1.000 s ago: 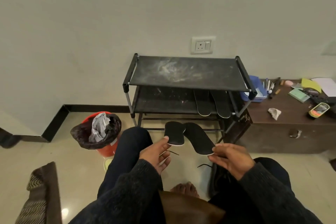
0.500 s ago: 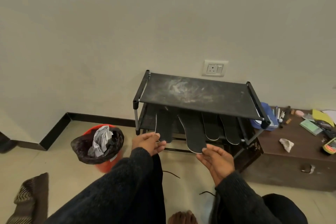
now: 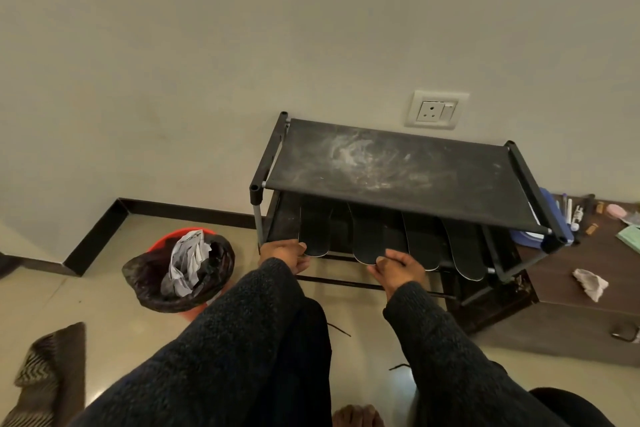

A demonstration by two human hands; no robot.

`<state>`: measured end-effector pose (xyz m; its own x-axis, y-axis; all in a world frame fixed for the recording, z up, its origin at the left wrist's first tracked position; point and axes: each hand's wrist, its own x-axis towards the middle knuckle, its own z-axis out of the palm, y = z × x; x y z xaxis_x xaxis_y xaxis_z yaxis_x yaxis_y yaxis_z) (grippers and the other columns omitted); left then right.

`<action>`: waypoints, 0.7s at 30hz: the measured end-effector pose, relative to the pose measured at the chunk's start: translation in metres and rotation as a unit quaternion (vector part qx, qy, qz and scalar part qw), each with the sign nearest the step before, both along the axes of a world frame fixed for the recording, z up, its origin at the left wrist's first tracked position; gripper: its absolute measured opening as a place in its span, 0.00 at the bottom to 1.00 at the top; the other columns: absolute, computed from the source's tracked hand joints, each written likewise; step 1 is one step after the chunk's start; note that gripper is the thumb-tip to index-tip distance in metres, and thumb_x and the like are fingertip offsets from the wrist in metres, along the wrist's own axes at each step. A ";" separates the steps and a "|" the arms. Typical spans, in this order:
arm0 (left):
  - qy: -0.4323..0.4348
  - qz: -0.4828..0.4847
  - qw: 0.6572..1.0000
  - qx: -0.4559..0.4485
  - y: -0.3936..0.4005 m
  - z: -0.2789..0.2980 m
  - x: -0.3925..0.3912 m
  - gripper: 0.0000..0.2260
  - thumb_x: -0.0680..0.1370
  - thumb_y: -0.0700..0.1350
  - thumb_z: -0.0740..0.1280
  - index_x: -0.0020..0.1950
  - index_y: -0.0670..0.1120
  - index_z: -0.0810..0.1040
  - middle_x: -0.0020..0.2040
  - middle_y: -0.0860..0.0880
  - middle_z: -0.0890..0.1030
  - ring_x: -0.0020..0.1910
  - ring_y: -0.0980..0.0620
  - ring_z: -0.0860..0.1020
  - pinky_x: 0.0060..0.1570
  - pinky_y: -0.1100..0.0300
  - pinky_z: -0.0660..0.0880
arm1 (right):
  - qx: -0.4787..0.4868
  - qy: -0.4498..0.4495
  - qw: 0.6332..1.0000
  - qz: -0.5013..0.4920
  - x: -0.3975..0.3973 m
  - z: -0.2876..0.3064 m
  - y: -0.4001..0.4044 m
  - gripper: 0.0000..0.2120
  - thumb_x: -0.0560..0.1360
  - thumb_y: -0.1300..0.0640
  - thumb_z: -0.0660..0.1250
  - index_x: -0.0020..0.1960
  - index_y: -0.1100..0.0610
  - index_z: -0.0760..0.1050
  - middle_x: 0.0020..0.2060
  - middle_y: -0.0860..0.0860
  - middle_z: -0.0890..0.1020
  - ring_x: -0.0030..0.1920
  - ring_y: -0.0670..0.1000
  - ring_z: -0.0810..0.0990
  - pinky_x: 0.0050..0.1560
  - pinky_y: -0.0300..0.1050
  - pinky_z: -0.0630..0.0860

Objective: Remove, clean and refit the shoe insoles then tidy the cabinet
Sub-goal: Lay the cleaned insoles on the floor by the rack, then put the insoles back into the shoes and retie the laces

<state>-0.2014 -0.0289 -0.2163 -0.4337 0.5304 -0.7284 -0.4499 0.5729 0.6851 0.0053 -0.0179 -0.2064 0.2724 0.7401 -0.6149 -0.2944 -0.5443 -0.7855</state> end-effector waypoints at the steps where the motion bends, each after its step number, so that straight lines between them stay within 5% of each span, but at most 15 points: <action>1: -0.008 -0.002 1.000 0.005 0.002 -0.005 0.000 0.09 0.76 0.34 0.73 0.55 0.38 0.81 0.48 0.38 0.83 0.48 0.41 0.84 0.47 0.50 0.83 | -0.004 -0.001 1.000 -0.001 -0.001 -0.005 0.005 0.11 0.76 0.74 0.67 0.52 0.60 0.75 0.49 0.61 0.79 0.47 0.58 0.82 0.47 0.49 0.82; 5: -0.001 -0.022 0.999 0.023 0.007 -0.020 0.003 0.05 0.77 0.34 0.72 0.51 0.40 0.80 0.49 0.38 0.82 0.50 0.40 0.83 0.54 0.46 0.82 | -0.015 0.001 1.000 -0.008 -0.006 -0.024 0.019 0.11 0.76 0.74 0.67 0.52 0.62 0.75 0.50 0.62 0.79 0.46 0.58 0.82 0.42 0.47 0.82; 14: 0.059 -0.034 0.998 0.016 0.017 -0.040 0.008 0.04 0.78 0.37 0.72 0.51 0.43 0.79 0.47 0.39 0.84 0.45 0.45 0.84 0.52 0.48 0.83 | -0.043 -0.011 0.999 -0.028 -0.005 -0.044 0.025 0.09 0.75 0.73 0.69 0.47 0.61 0.74 0.49 0.62 0.80 0.46 0.57 0.82 0.48 0.49 0.83; 21: 0.161 -0.093 0.983 0.010 0.018 -0.036 0.011 0.13 0.75 0.45 0.76 0.58 0.48 0.78 0.51 0.42 0.84 0.50 0.44 0.84 0.55 0.47 0.82 | -0.030 0.005 0.999 -0.010 0.002 -0.042 0.025 0.07 0.75 0.70 0.71 0.49 0.62 0.77 0.47 0.60 0.83 0.47 0.56 0.83 0.53 0.51 0.83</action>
<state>-0.1909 -0.0110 -0.2524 -0.5341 0.6352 -0.5579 -0.0971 0.6094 0.7869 0.0078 0.0073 -0.2481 0.2796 0.6959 -0.6615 -0.3135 -0.5850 -0.7480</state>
